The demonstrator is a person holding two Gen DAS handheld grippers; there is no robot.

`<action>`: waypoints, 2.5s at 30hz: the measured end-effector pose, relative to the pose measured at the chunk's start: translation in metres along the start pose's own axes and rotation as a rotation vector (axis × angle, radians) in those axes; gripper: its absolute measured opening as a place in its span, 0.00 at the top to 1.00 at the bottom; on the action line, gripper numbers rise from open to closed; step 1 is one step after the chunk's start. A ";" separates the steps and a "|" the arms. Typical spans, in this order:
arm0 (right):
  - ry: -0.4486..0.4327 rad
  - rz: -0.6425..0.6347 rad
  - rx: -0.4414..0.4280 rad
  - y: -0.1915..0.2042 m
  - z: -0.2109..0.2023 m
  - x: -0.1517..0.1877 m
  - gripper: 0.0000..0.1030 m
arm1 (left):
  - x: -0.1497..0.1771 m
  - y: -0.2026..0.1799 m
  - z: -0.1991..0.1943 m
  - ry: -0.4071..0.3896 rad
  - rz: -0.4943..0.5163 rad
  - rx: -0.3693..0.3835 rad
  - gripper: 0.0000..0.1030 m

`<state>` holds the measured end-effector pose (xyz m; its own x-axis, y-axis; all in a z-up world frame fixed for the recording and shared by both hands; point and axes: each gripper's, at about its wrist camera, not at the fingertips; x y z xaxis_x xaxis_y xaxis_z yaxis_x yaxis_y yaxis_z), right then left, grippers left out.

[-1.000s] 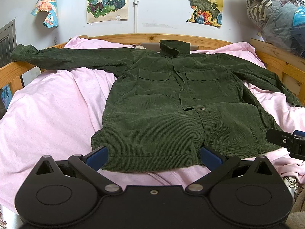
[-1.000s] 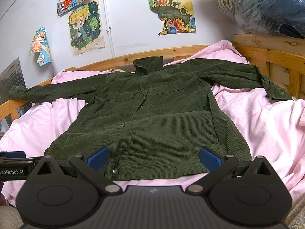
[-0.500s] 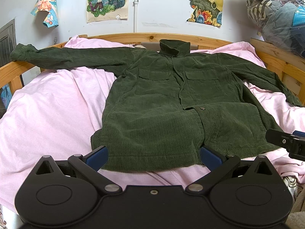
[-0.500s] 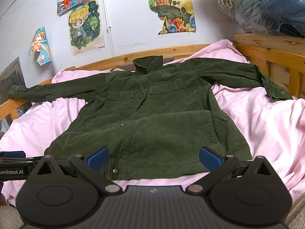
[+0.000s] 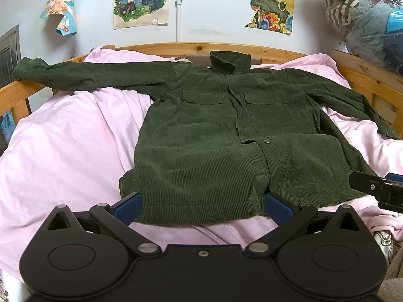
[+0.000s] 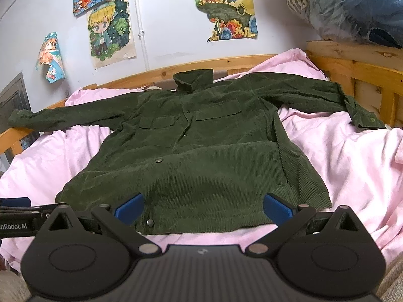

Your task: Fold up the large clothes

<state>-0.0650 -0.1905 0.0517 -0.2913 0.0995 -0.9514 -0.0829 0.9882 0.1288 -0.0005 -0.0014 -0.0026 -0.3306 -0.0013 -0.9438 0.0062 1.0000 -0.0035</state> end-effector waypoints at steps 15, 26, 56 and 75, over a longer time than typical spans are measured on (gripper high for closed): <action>0.045 0.099 -0.106 -0.018 0.008 -0.014 0.00 | -0.018 0.000 0.021 0.056 0.020 -0.033 0.01; 0.018 -0.211 0.216 -0.106 0.061 -0.109 0.00 | -0.107 -0.037 0.095 0.023 0.144 0.069 0.01; 0.008 -0.254 0.442 -0.206 0.150 -0.184 0.89 | -0.068 -0.054 0.208 0.171 0.186 0.201 0.01; -0.071 -0.277 -0.487 0.096 0.309 -0.314 0.95 | -0.091 -0.022 0.218 0.165 0.182 0.205 0.01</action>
<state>0.3133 -0.0909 0.2766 -0.1326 -0.1313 -0.9824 -0.5821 0.8126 -0.0300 0.2355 -0.0246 0.0117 -0.4555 0.1956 -0.8685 0.2640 0.9614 0.0780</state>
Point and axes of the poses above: each gripper's, at about its wrist camera, not at the fingertips, and z roughly the way its jaws point, y to its left, x to its underside, and after that the axes turned 14 degrees about -y, right-handed
